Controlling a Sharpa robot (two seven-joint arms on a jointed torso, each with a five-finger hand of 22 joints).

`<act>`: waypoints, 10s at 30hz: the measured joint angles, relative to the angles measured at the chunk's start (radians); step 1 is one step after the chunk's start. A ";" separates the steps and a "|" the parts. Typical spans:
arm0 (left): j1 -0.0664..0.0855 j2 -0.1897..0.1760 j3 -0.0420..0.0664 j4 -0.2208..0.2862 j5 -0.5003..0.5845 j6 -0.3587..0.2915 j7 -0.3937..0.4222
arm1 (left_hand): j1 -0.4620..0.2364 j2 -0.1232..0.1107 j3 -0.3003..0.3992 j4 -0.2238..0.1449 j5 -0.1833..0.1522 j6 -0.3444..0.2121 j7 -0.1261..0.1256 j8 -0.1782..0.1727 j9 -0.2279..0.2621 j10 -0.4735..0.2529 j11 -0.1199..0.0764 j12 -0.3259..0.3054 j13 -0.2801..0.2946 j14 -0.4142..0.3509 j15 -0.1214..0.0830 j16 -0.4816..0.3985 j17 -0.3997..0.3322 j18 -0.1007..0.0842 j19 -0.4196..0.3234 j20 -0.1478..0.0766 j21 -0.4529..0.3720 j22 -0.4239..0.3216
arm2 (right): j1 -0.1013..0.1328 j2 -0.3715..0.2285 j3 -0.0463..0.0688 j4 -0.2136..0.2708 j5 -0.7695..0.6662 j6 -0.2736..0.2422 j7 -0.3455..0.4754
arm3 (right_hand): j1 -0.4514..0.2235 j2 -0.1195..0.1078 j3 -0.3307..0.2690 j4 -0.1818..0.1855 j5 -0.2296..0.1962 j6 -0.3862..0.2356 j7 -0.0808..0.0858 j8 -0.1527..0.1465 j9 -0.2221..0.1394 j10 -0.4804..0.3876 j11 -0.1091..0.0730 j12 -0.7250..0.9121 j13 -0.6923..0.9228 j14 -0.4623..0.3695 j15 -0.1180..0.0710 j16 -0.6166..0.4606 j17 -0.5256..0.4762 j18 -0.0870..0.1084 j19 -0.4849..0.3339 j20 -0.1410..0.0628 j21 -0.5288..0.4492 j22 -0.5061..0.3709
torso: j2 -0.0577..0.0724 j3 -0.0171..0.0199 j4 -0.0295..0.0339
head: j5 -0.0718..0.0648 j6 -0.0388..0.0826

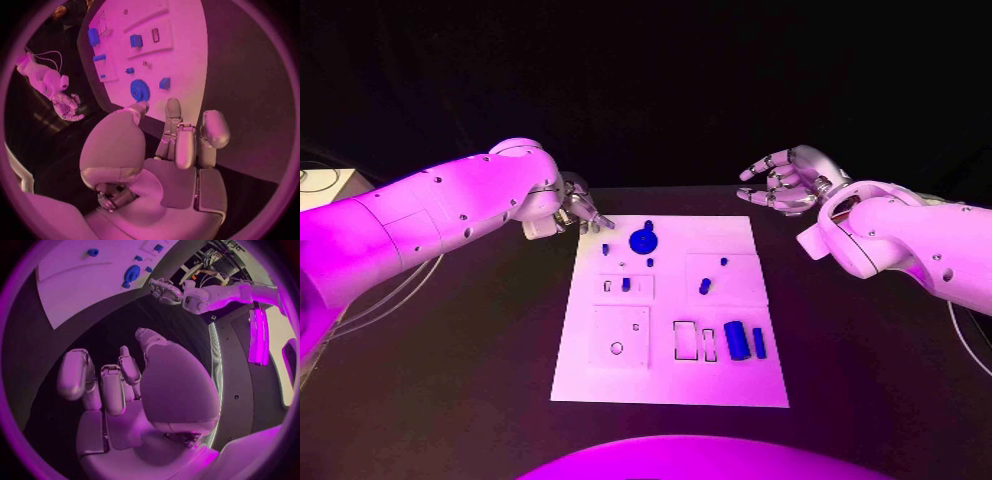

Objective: Assemble the parts on the task board

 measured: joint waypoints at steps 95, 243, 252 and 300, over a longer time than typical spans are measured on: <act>-0.023 -0.127 -0.023 0.200 0.154 -0.052 0.008 | -0.056 0.009 0.416 -0.181 0.177 0.109 -0.037 0.061 0.033 0.153 -0.055 0.104 0.055 -0.002 -0.038 0.030 -0.001 0.000 0.068 -0.033 0.059 0.123 | 0.000 0.007 0.000 -0.001 -0.001 0.001 -0.001 | 0.000 0.000 0.003 -0.003 0.000 0.000 0.000 0.004 -0.001 0.000 0.000 0.000 -0.001 0.000 0.000 -0.004 0.000 0.000 0.000 0.000 -0.006 0.000 | -0.006 0.0002 0.0082 | -0.006 -0.024; -0.083 -0.218 -0.097 0.462 -0.103 -0.211 0.002 | -0.106 -0.012 0.401 -0.196 0.307 0.156 -0.059 0.072 0.035 0.210 -0.076 0.142 0.122 -0.001 -0.052 0.047 -0.001 0.000 0.107 -0.050 0.090 0.179 | -0.008 -0.002 0.000 -0.008 -0.001 0.007 0.001 | -0.012 0.004 0.014 -0.003 0.010 0.000 0.000 0.008 -0.001 0.000 0.000 0.000 -0.005 0.000 0.000 -0.004 0.000 0.000 0.000 0.000 -0.012 -0.002 | -0.007 0.0010 0.0108 | 0.005 -0.056; -0.086 -0.218 -0.095 0.468 -0.122 -0.209 0.002 | -0.106 -0.012 0.401 -0.196 0.307 0.156 -0.059 0.072 0.035 0.212 -0.075 0.142 0.122 0.000 -0.054 0.047 -0.001 0.000 0.107 -0.050 0.090 0.179 | -0.010 -0.003 0.000 -0.008 -0.001 0.007 0.001 | -0.012 0.004 0.014 -0.003 0.010 0.000 0.000 0.008 -0.001 0.000 0.000 0.000 -0.005 0.000 0.000 -0.004 0.000 0.000 0.000 0.000 -0.012 -0.002 | -0.007 0.0020 0.0106 | 0.007 -0.056; -0.138 -0.305 -0.095 0.554 -0.049 -0.473 0.070 | -0.113 -0.019 0.401 -0.196 0.307 0.163 -0.059 0.076 0.030 0.222 -0.078 0.153 0.136 -0.003 -0.057 0.047 -0.001 0.000 0.114 -0.050 0.094 0.187 | -0.011 -0.013 0.000 -0.007 -0.001 0.007 0.003 | -0.026 0.010 0.017 0.000 0.021 0.000 0.000 0.012 -0.002 0.000 0.000 0.000 -0.006 0.000 0.000 -0.004 0.000 0.000 0.000 0.000 -0.016 -0.003 | -0.007 0.0015 0.0101 | 0.006 -0.056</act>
